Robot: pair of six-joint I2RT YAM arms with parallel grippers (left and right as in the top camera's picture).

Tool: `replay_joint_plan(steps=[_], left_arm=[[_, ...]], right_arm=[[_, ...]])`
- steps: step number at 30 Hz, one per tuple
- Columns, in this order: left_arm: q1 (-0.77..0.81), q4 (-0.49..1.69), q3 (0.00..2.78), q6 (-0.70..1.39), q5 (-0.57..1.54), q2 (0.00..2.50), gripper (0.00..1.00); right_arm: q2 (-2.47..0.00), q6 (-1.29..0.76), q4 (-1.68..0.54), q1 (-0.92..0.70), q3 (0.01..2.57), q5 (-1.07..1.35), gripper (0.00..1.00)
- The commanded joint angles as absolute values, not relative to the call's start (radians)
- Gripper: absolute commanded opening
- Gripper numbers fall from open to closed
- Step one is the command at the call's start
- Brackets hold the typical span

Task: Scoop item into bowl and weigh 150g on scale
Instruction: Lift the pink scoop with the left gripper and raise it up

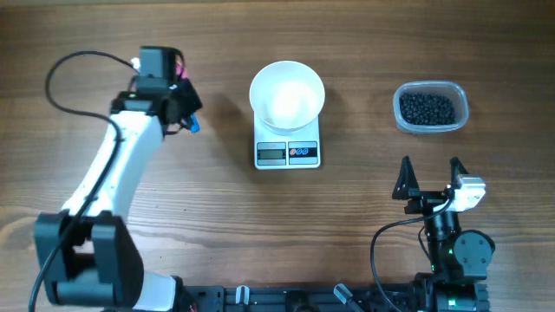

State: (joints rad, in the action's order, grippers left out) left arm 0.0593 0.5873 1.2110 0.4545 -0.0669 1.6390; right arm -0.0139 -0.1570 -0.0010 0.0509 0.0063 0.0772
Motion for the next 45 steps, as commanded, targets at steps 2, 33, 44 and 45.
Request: replay_joint_plan(steps=[2,33,44,45], left_arm=[[-0.069,0.57,1.291,0.727,0.207,1.597,0.2],[-0.194,0.068,1.298,1.029,0.49,1.597,0.17],[-0.192,0.087,1.298,1.029,0.505,1.597,0.17],[-0.192,0.093,1.298,1.028,0.505,1.597,0.17]], right_arm=[[-0.009,-0.159,0.001,0.047,0.006,0.068,1.0],[-0.01,-0.16,0.001,0.047,0.006,0.068,1.0],[-0.01,-0.159,0.001,0.047,0.006,0.067,1.0],[-0.01,-0.16,0.001,0.047,0.006,0.068,1.0]])
